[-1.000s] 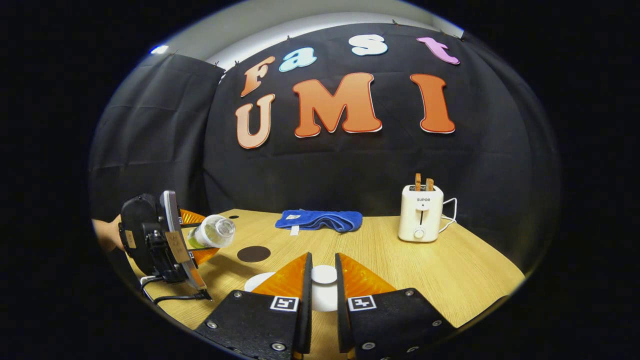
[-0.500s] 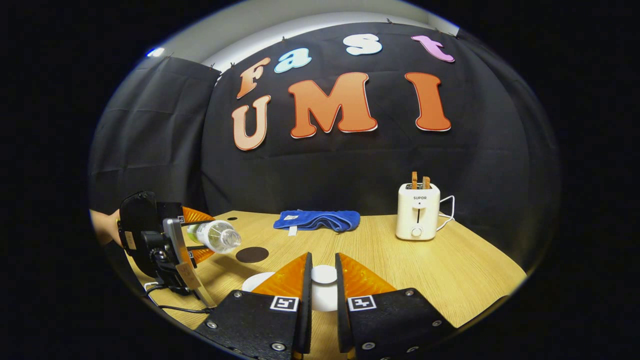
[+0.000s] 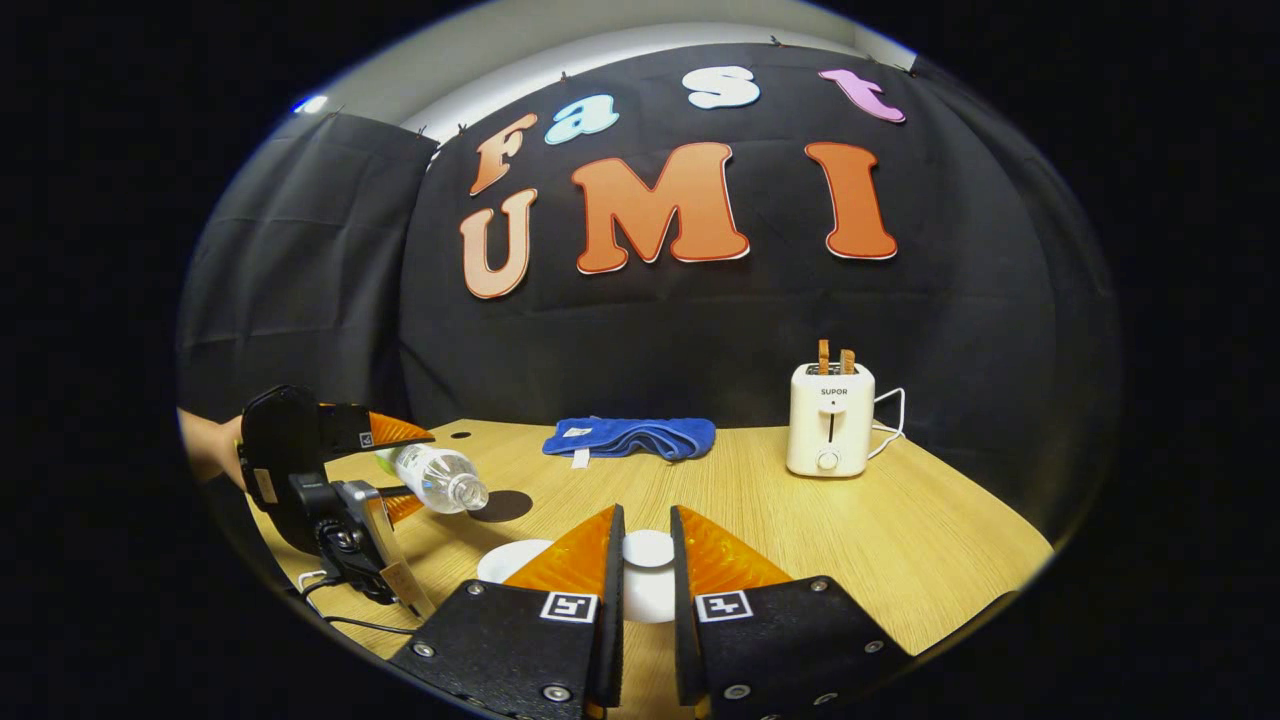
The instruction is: Open the teacup lid with one hand, grasp the water bottle and pour water into the teacup with the other hand; after pouring, place the water bottle on the coaster and then close the teacup lid.
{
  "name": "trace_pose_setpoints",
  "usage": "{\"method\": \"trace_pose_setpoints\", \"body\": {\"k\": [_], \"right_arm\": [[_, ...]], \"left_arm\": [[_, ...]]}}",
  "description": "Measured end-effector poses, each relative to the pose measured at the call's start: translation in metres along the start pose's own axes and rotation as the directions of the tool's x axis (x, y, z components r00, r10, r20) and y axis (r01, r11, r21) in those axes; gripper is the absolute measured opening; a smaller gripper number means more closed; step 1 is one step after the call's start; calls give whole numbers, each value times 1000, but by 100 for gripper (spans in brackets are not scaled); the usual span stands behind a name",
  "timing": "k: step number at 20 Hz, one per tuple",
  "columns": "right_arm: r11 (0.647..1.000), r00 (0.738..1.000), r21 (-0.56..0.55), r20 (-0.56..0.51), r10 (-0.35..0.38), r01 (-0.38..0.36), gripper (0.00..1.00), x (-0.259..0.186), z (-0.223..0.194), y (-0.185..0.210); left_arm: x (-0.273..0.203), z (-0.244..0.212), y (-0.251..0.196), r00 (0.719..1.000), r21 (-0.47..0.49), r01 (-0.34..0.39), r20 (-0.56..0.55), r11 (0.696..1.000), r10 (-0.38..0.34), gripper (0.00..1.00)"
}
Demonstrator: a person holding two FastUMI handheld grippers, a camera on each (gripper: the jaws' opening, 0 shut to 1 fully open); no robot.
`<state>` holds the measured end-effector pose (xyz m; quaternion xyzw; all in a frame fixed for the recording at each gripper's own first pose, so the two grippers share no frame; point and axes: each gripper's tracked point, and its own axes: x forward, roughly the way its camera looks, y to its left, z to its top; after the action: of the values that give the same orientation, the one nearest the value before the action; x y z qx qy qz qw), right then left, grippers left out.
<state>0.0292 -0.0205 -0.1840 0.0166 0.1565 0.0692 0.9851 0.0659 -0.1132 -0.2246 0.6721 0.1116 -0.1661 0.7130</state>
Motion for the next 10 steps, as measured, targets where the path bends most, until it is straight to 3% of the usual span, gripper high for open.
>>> {"method": "trace_pose_setpoints", "body": {"k": [10], "right_arm": [[1000,1000,3,-3,-1,1,22,0,-3,-1]], "left_arm": [[-2,6,17,998,141,-62,19,988,60,67]]}}
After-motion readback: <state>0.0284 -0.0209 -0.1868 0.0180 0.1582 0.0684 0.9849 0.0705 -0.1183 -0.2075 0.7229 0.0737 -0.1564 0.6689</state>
